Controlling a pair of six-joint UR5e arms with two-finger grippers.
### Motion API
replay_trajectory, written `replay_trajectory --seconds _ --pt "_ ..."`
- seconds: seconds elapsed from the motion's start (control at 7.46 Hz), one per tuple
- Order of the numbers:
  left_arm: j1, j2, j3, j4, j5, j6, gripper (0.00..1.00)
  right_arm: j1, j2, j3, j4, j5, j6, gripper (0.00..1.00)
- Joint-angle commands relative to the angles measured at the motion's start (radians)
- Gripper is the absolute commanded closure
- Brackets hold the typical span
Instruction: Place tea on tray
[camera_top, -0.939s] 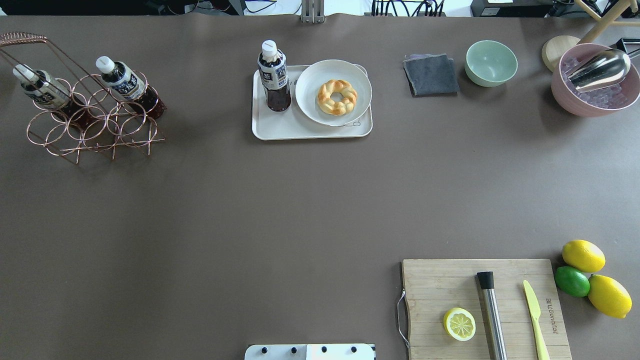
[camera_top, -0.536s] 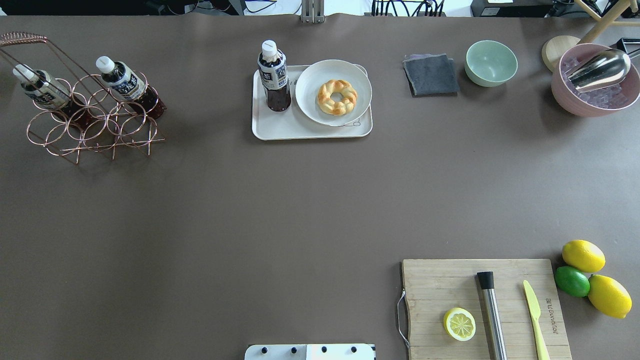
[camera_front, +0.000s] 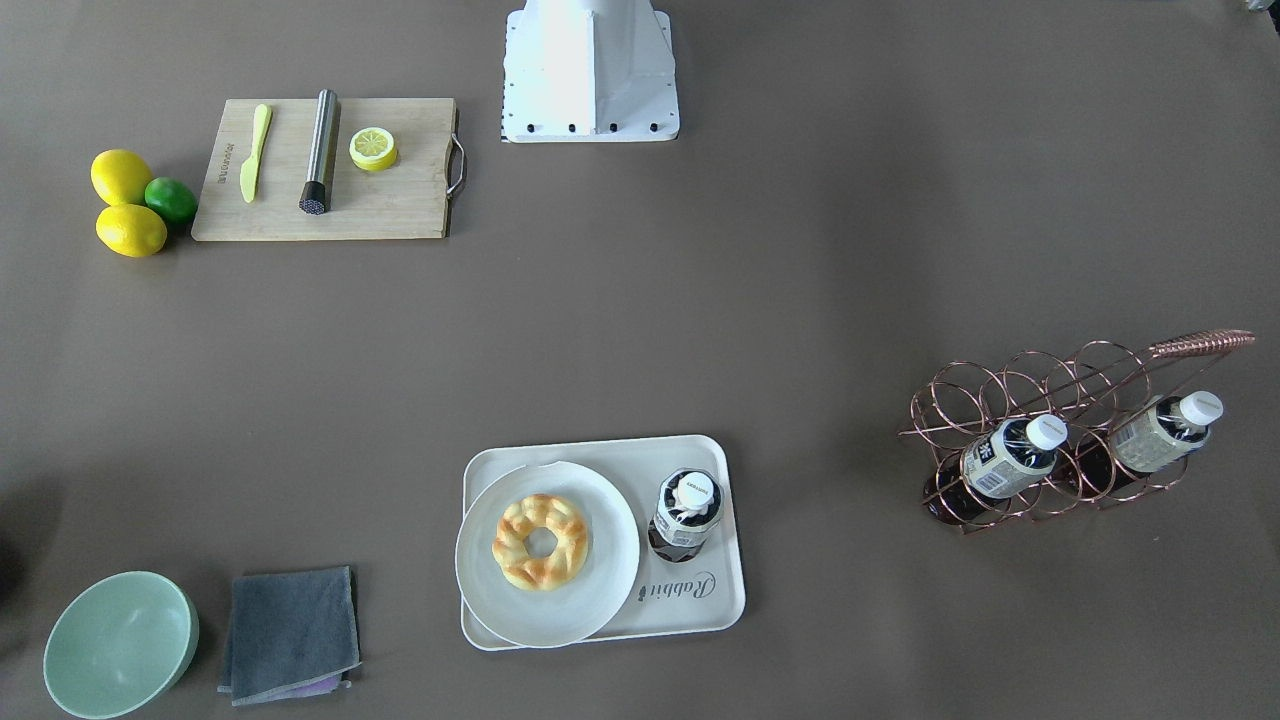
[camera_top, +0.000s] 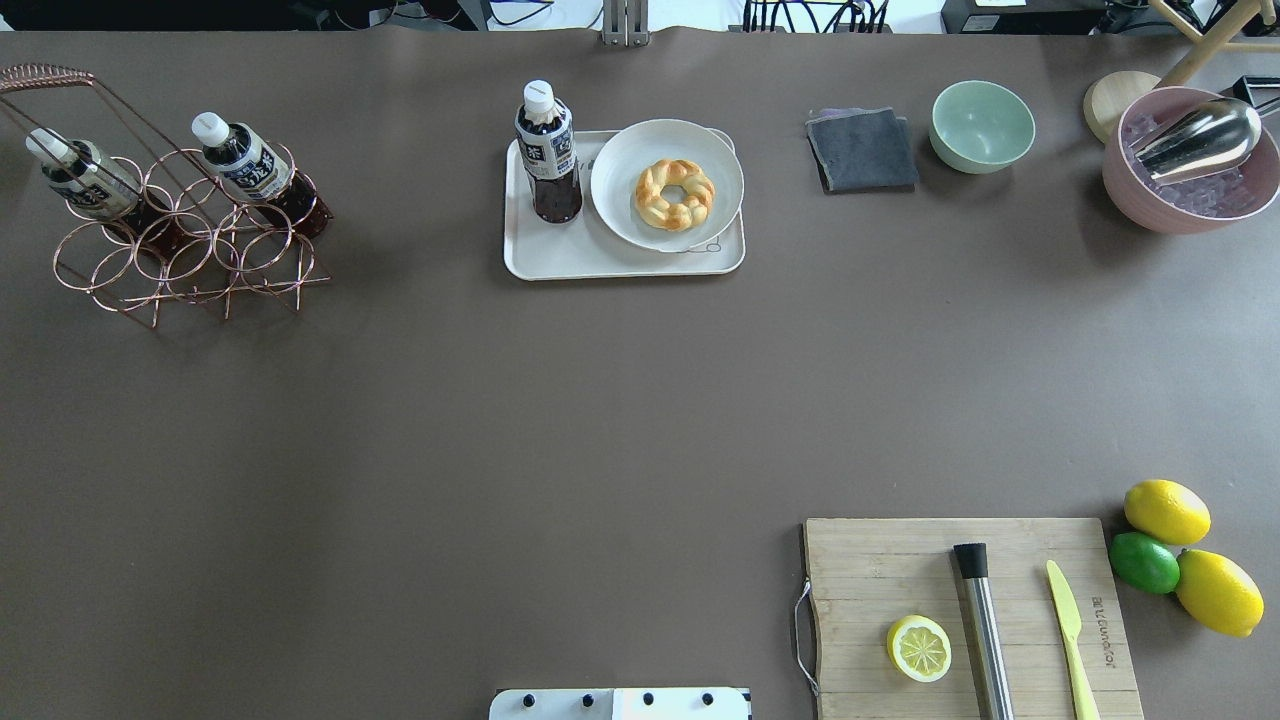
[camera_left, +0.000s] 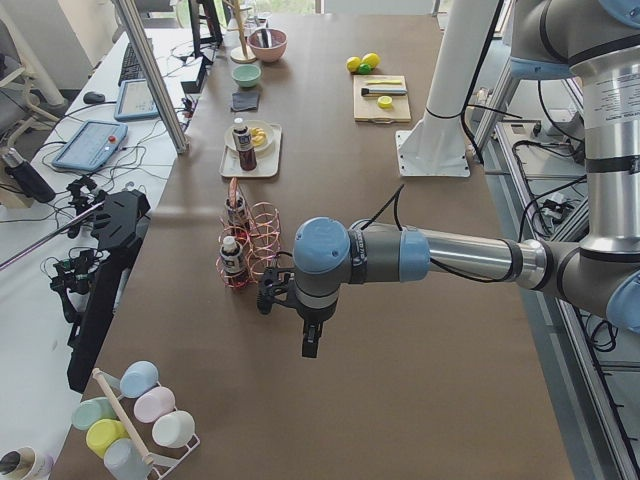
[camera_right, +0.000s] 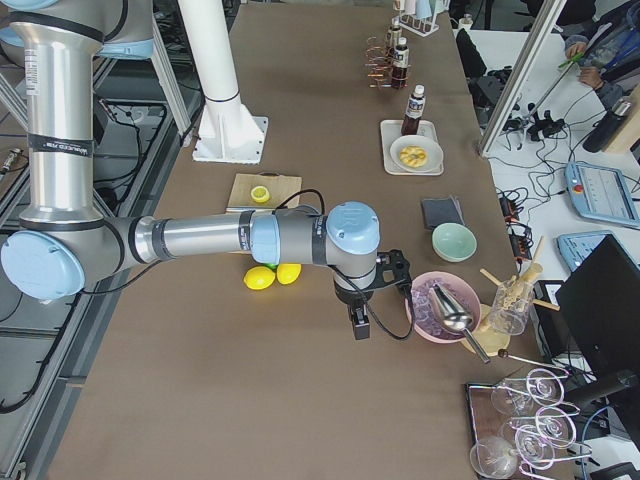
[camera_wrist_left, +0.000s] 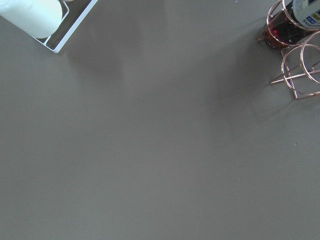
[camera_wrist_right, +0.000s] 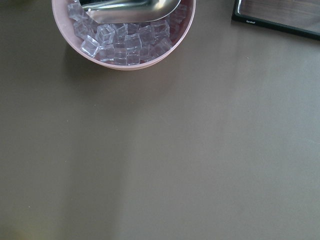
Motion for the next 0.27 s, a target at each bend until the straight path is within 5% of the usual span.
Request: replay_trajectory --seconds 0.0,0.13 --pt "0.0 0.0 0.015 -0.001 -0.002 -0.001 0.03 -0.001 0.003 0.001 0.0 0.001 0.001 0.0" --pt "0.014 0.0 0.014 0.0 -0.002 -0.001 0.03 -0.001 0.002 0.001 0.0 0.001 0.001 0.0"
